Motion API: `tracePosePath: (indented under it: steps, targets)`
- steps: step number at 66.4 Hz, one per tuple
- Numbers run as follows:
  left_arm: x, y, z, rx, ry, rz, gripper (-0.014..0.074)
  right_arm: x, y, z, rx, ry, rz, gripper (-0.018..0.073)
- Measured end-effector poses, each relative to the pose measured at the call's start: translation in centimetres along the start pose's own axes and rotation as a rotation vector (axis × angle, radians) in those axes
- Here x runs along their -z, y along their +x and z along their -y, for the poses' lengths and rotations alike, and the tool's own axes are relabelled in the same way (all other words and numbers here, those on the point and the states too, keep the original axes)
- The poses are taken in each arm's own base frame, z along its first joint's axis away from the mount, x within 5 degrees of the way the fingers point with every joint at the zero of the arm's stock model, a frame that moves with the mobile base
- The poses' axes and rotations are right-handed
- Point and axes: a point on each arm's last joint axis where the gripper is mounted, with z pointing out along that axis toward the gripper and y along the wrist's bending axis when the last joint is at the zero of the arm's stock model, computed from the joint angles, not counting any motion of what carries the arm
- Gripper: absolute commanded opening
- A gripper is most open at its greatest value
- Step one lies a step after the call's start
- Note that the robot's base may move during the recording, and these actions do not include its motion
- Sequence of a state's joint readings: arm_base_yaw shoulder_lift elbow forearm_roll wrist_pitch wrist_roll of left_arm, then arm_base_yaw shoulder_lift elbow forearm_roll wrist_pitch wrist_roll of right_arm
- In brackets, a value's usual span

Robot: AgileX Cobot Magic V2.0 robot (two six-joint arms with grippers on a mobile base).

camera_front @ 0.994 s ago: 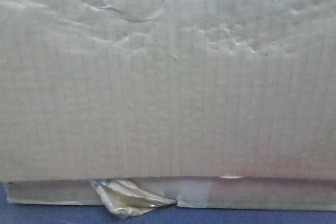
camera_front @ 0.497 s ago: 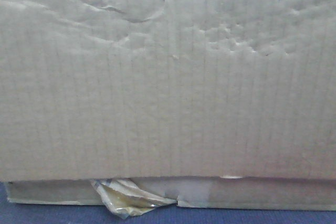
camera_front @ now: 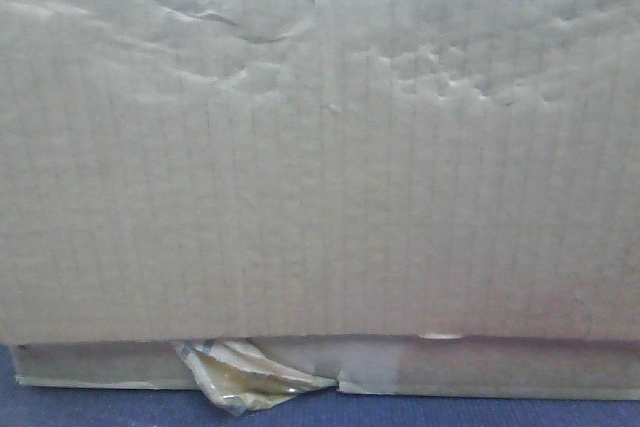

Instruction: Stack two boxes on right shelf middle

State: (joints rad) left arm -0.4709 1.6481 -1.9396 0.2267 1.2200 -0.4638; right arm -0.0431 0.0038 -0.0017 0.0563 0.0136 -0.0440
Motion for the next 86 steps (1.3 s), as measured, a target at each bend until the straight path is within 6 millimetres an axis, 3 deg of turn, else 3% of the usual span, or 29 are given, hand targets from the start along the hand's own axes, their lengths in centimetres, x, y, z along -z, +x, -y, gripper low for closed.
tracePosePath:
  steps: [9, 43, 86]
  targets:
    - [-0.9, 1.3, -1.3, 0.004, -0.045, -0.059, 0.0371, 0.0, 0.0, 0.0, 0.0, 0.0, 0.0, -0.0162]
    - [-6.5, 7.4, -1.7, -0.008, -0.088, -0.349, 0.0371, 0.0, 0.0, 0.0, 0.0, 0.0, 0.0, -0.0162]
    - [-7.1, 8.3, -1.8, -0.002, -0.087, -0.389, 0.0371, 0.0, -0.4, 0.0, 0.0, 0.002, 0.053, -0.0162]
